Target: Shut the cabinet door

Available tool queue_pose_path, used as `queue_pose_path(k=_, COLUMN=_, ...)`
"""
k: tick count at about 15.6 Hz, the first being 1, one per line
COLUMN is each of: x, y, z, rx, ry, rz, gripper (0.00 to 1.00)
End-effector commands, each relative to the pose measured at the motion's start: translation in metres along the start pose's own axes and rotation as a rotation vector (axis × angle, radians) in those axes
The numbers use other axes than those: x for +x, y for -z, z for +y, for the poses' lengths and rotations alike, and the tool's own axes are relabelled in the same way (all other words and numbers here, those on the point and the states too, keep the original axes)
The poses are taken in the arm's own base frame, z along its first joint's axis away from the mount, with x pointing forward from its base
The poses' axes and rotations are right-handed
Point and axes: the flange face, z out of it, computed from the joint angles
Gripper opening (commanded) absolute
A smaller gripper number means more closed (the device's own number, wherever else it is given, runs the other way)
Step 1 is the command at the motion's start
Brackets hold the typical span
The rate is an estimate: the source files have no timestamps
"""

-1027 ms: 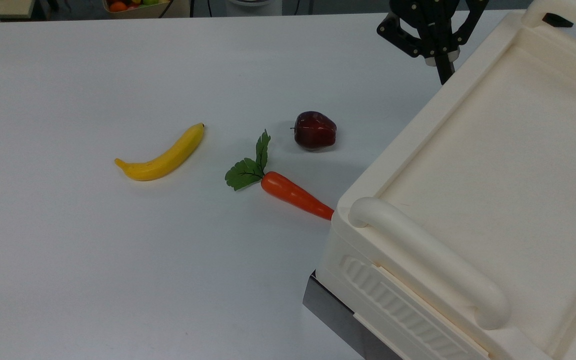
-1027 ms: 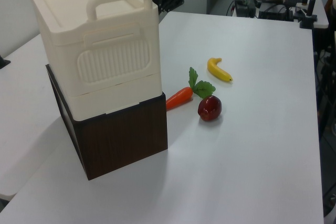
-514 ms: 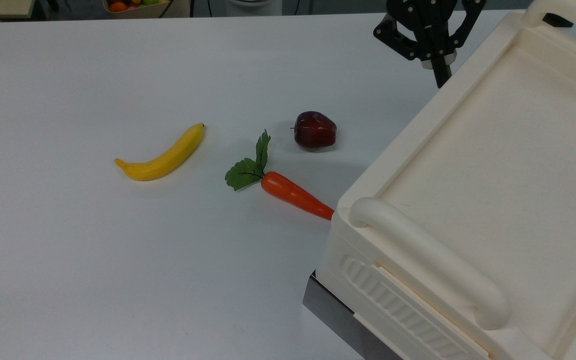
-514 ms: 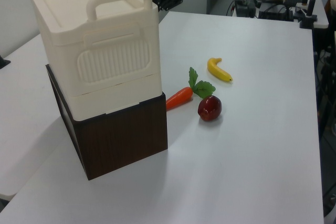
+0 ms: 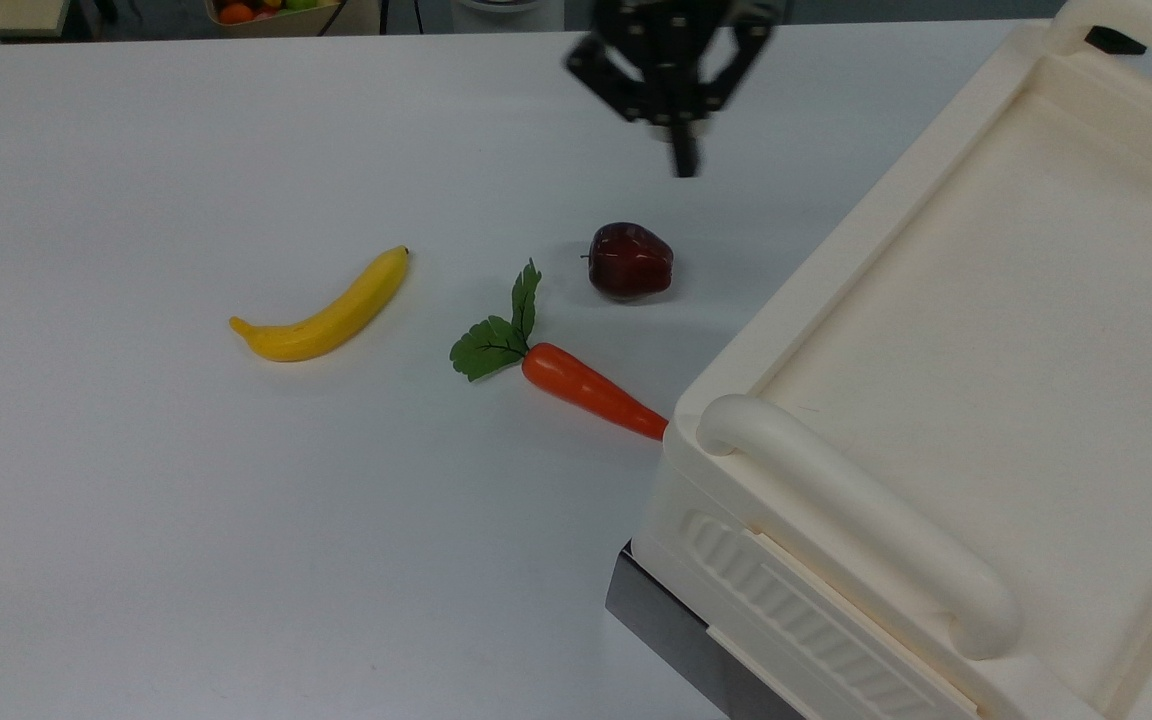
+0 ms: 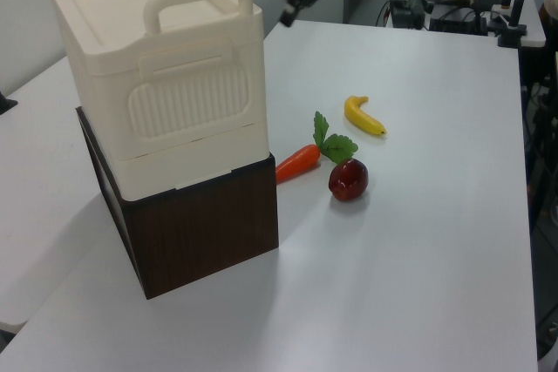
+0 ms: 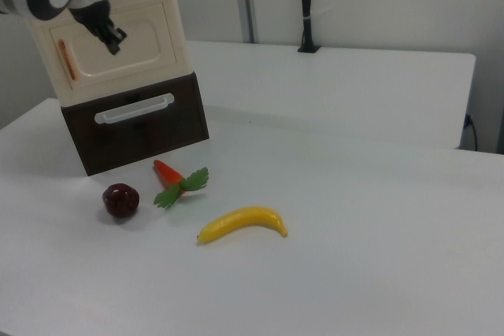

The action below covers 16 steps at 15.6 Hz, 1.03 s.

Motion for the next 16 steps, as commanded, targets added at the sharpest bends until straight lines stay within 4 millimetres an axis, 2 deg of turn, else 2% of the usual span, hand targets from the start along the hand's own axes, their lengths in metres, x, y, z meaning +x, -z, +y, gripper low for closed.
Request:
queue_pose_path(k=1, x=-0.013, y=0.018, z=0.060, rx=-0.124, ry=0.109, rz=-0.128, gripper=0.00)
queue_pose_path(k=6, x=-0.030, y=0.008, z=0.110, rx=-0.332, ry=0.203, rz=-0.286, gripper=0.00)
queue_pose_path(k=9, x=-0.039, y=0.024, z=0.131, rx=-0.365, ry=0.243, rz=-0.380, gripper=0.00)
queue_pose_path(k=13, x=-0.050, y=0.021, z=0.148, rx=-0.429, ry=0.238, rz=-0.444, gripper=0.00)
queue_pose_path(k=14, x=-0.050, y=0.024, z=0.149, rx=-0.428, ry=0.229, rz=-0.442, gripper=0.13)
queue_pose_path(k=15, x=-0.050, y=0.027, z=0.152, rx=-0.427, ry=0.214, rz=-0.440, gripper=0.33)
queue_pose_path(k=16, x=-0.051, y=0.030, z=0.154, rx=-0.429, ry=0.209, rz=-0.448, gripper=0.44)
